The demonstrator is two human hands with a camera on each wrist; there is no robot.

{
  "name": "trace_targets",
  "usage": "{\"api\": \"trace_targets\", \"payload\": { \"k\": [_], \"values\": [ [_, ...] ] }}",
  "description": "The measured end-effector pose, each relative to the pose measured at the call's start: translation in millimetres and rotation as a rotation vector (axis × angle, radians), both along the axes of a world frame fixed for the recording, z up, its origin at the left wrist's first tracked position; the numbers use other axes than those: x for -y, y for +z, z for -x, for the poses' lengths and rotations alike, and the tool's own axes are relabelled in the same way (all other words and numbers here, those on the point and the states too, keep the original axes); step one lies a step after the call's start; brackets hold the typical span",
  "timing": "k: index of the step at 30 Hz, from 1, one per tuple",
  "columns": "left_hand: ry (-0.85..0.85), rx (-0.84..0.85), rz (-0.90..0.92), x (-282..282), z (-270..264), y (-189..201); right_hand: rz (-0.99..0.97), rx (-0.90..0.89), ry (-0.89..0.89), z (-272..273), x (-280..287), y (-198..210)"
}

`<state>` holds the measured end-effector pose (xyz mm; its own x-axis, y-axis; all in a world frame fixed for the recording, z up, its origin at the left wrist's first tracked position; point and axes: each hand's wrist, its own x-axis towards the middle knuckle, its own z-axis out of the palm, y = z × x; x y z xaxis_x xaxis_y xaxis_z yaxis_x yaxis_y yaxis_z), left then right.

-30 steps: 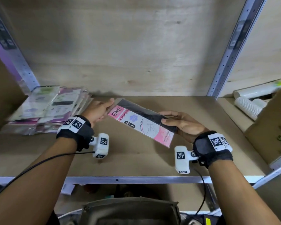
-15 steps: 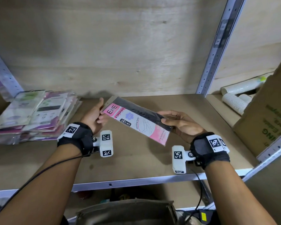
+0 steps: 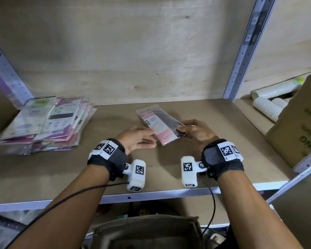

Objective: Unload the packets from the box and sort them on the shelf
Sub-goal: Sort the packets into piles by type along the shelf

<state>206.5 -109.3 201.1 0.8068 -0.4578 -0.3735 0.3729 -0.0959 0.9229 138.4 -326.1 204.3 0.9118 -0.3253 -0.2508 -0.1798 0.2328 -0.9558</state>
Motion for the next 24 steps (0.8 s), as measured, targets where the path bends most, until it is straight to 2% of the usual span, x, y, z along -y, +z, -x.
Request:
{"api": "trace_targets", "payload": {
  "k": [5,9,11,17,24],
  "values": [
    [0.033,0.037,-0.041,7.6,2.0,0.9,0.065,-0.045,0.031,-0.3,-6.7,3.0],
    [0.021,0.14,-0.13,13.2,4.0,5.5,0.387,-0.162,0.121,8.2,6.2,9.3],
    [0.048,0.148,-0.155,17.1,4.3,7.5,0.464,-0.19,0.148,14.6,12.4,11.8],
    [-0.007,0.224,-0.287,29.1,9.1,10.2,0.369,-0.158,0.151,23.1,17.8,15.3],
    [-0.078,0.28,-0.341,58.3,10.3,12.3,0.415,-0.146,0.094,25.0,36.7,14.7]
  ]
}}
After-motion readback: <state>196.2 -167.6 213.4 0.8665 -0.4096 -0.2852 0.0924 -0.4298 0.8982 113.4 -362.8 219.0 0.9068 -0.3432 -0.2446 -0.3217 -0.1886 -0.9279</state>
